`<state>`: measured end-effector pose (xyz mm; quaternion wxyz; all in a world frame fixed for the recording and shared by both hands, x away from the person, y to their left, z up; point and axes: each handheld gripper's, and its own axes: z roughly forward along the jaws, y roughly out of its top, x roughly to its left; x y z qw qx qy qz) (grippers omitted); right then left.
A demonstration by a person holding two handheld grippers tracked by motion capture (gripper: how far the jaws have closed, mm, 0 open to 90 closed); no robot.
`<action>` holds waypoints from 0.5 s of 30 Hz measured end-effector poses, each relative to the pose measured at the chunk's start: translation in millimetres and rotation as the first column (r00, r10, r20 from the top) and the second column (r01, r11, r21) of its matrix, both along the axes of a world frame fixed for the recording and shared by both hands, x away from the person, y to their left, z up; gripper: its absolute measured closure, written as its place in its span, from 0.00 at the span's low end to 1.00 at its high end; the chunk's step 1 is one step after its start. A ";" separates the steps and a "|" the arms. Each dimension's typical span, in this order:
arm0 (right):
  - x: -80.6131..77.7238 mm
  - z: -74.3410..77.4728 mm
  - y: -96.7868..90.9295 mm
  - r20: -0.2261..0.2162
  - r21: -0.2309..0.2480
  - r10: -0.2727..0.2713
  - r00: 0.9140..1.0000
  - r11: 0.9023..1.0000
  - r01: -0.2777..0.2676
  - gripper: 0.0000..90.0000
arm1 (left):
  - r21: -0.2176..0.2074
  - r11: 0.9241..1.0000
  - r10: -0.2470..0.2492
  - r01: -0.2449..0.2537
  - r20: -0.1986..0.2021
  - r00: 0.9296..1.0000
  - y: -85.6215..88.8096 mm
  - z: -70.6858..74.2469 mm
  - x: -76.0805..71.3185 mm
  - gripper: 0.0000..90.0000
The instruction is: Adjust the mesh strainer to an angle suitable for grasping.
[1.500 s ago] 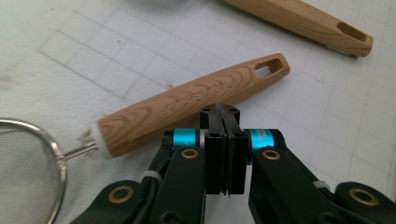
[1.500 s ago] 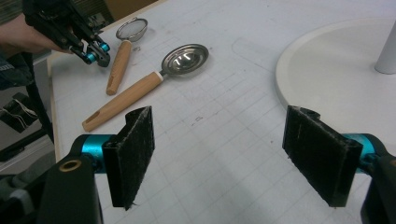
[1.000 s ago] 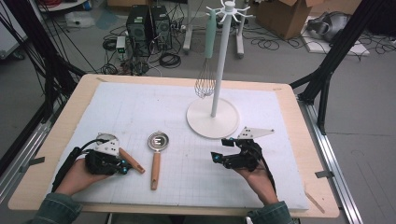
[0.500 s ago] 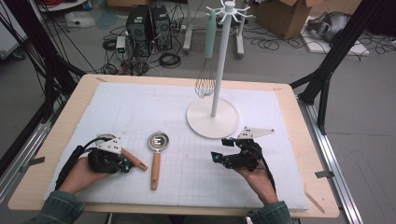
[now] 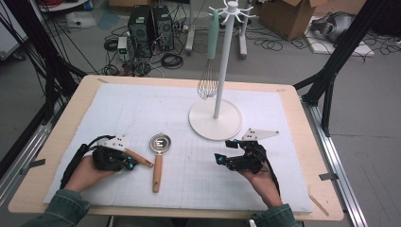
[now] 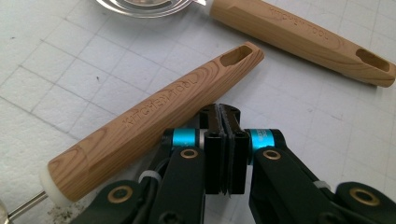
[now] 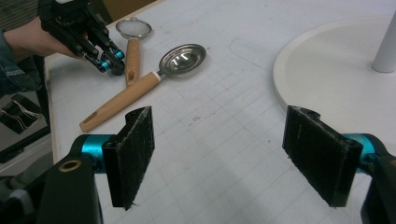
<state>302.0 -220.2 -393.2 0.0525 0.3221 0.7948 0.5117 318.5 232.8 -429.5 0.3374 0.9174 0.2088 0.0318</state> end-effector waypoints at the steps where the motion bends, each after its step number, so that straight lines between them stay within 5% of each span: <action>1: -0.1 0.0 -0.3 0.000 0.000 -0.002 1.000 1.000 0.002 0.27 | 0.000 1.000 0.001 -0.001 0.001 1.000 0.1 0.0 0.6 0.98; 15: -0.2 -1.0 0.1 -0.002 -0.004 -0.002 1.000 1.000 0.002 0.27 | -0.012 1.000 -0.008 0.008 0.023 1.000 11.8 16.4 -3.8 0.98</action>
